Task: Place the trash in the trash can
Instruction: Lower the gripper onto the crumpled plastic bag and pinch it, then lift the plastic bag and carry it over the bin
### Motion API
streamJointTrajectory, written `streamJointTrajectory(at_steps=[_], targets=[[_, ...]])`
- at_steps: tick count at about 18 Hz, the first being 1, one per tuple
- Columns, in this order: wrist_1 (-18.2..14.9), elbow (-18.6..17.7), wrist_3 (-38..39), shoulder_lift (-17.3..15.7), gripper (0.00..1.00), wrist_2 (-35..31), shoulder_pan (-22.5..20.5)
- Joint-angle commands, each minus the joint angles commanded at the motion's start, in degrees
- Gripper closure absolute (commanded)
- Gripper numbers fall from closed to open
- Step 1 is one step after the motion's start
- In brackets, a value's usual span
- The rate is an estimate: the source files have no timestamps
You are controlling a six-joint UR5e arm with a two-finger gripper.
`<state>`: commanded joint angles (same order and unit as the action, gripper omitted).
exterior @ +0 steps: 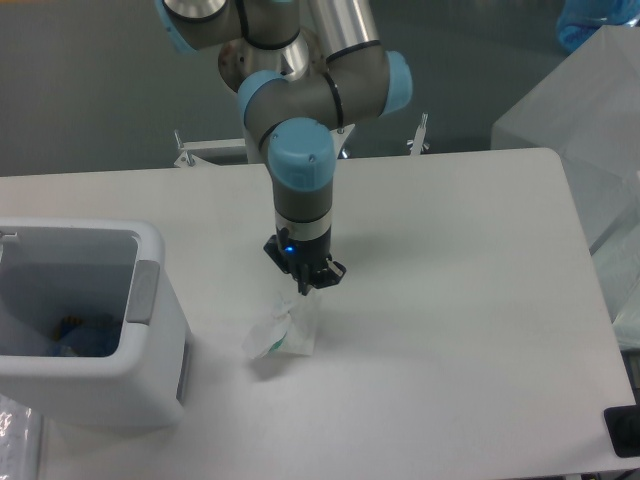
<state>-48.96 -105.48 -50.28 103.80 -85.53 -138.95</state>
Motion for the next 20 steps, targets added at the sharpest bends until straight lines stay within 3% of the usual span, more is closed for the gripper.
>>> streamJointTrajectory(at_steps=[5,8,12,17,20], targets=[[0.0,6.3,6.8,-2.8,1.00,12.0,-4.4],[0.1,12.1,17.0,-4.0,1.00,16.7,-5.3],[0.8,16.8,29.6,-6.7,1.00,19.1,-4.5],[0.7,17.4,38.7,-13.7,1.00,19.7,-1.2],[0.7,17.0,39.0,-15.6,1.00,19.6,1.7]])
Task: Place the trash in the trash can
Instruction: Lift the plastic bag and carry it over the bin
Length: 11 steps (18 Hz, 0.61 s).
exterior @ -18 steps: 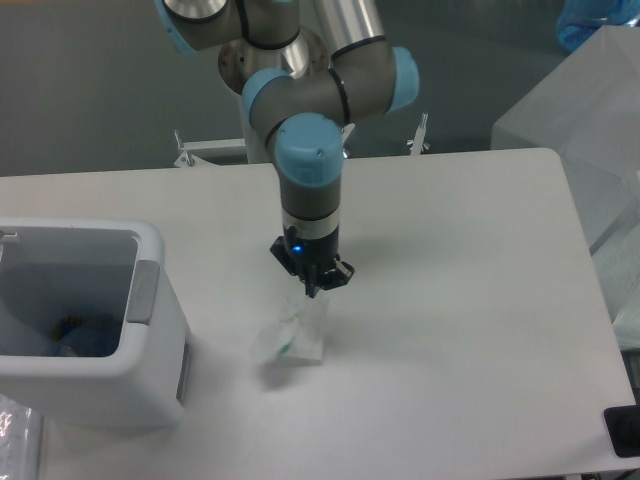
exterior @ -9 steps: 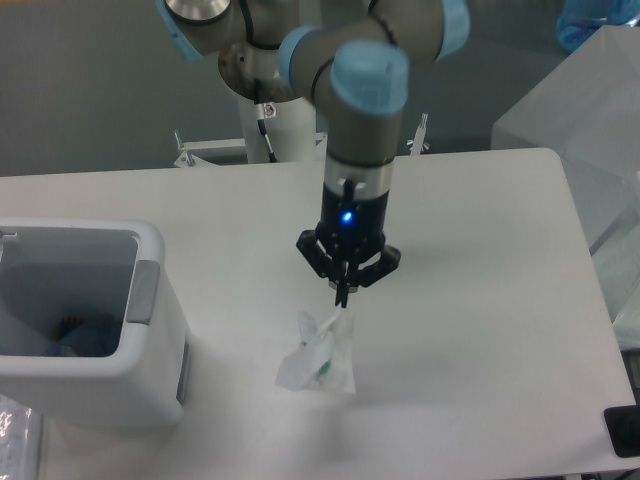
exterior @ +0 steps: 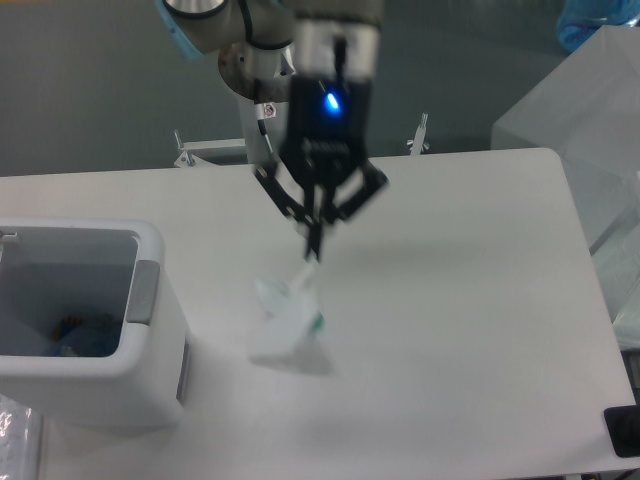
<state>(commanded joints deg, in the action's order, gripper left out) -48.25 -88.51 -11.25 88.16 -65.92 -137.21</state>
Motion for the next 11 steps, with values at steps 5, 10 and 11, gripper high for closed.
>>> streamJointTrajectory(at_steps=[5,10,11], targets=[[0.1,-0.2,-0.8,-0.3,1.00,0.0,4.6],[-0.2,-1.1,-1.3,0.4,1.00,-0.1,9.5],[-0.2,-2.2,-1.8,0.5,1.00,-0.2,10.7]])
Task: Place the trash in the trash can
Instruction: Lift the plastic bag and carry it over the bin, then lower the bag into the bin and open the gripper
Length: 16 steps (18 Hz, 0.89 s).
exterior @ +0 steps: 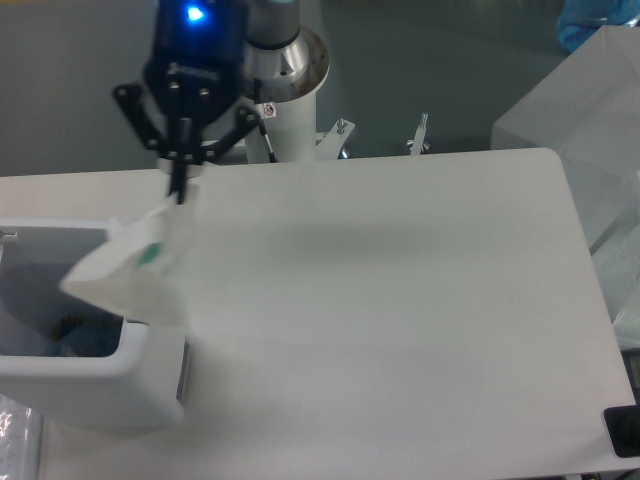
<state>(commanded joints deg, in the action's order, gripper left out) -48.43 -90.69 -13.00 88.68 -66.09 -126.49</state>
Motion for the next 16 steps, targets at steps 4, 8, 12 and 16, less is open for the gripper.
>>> streamJointTrajectory(at_steps=[4,8,12,16], targets=[[0.4,-3.6,-2.6,0.0,1.00,-0.1,4.0],[0.4,-3.9,-2.7,0.8,1.00,0.0,5.5],[0.3,-3.9,-2.7,1.6,1.00,0.0,6.7],[0.3,-4.3,-3.7,2.4,1.00,0.0,7.6]])
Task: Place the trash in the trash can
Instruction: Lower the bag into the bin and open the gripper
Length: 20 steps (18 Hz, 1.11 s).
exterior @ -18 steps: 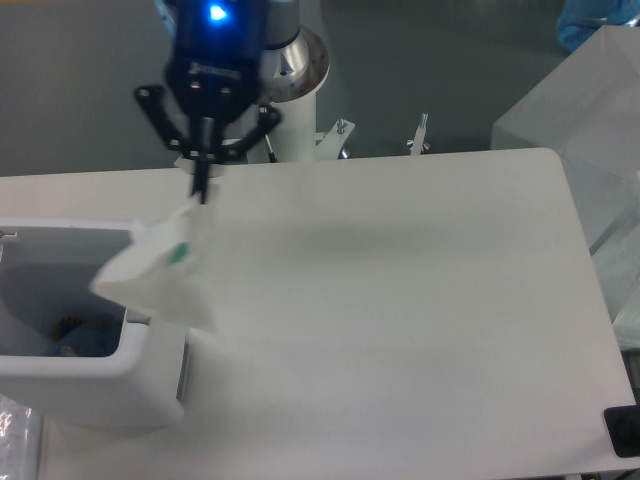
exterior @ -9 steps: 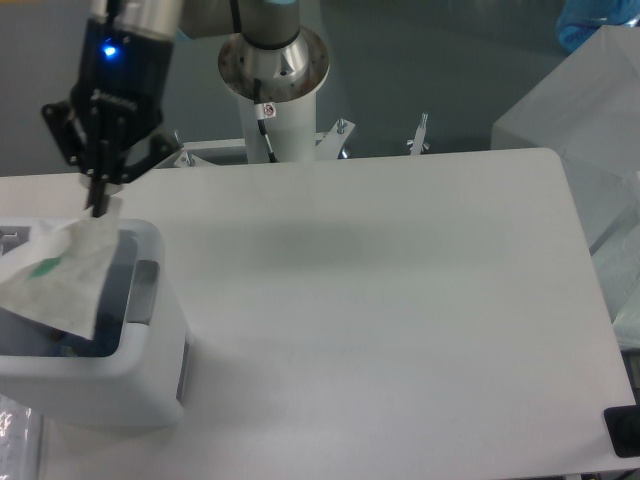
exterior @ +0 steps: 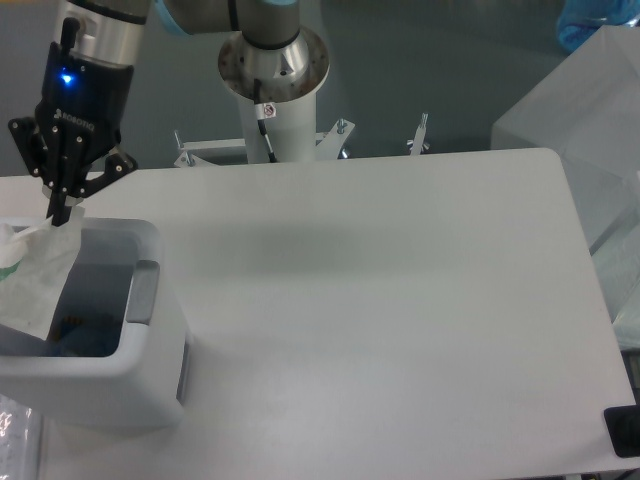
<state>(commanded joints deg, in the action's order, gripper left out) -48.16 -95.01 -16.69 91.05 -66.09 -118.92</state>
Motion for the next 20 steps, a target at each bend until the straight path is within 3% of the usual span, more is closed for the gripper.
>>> streamJointTrajectory(at_steps=[12,13,15,16,17,19,20], targets=[[0.2,-1.3,-2.9,0.5,0.99,-0.2,0.4],[0.2,-1.4,-2.9,0.5,0.92,-0.2,0.4],[0.2,-1.8,-2.9,0.4,0.87,-0.2,0.4],[0.2,-2.0,-2.9,0.4,0.80,-0.2,0.4],[0.2,-2.1,-2.8,0.2,0.69,-0.2,0.3],[0.3,-2.1,-2.9,-0.2,0.36,-0.2,0.2],[0.2,-1.7,-2.8,-0.2,0.26,-0.2,0.2]])
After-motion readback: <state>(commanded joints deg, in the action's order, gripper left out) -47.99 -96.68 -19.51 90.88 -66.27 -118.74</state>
